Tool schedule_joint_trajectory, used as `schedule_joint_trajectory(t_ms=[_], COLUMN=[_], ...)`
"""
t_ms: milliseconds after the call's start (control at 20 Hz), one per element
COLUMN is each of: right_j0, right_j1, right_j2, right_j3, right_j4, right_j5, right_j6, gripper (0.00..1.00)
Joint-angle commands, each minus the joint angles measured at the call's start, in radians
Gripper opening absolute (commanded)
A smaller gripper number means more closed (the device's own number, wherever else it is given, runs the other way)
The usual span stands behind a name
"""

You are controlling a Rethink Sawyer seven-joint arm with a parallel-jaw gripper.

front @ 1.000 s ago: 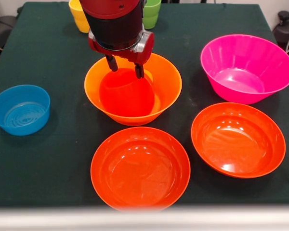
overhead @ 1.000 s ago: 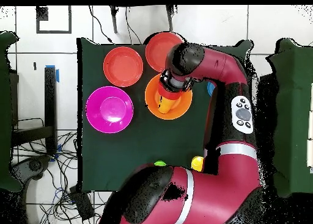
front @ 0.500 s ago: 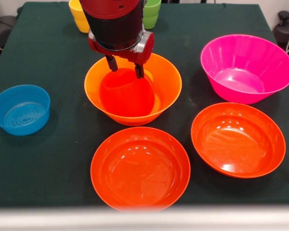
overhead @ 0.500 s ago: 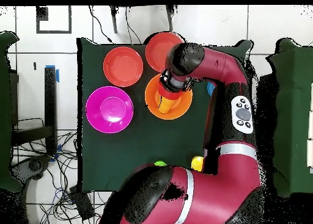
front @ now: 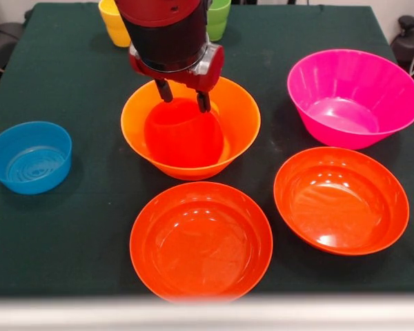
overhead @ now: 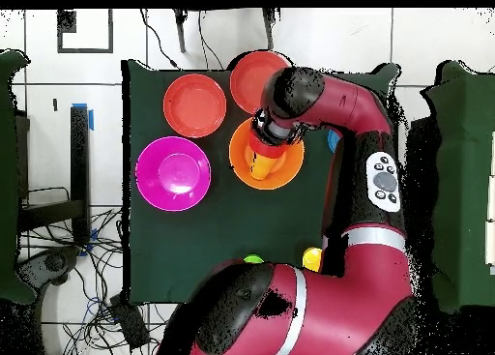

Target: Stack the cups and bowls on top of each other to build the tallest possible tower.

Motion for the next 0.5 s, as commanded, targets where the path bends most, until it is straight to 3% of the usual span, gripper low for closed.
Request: schedule_joint_trajectory(t_ms=[50, 350, 500], right_j0=[0.022, 0.024, 0.023], right_j1=[0.08, 0.048, 0.041], right_j2=[0.05, 0.035, 0.031], right_j3=[0.16, 0.224, 0.268], right_j4=[0.018, 0.038, 0.039], right_j5=[0.104, 0.119, 0.069], right_j6=[0.048, 0.068, 0.06], gripper=[1.0, 1.0, 1.0])
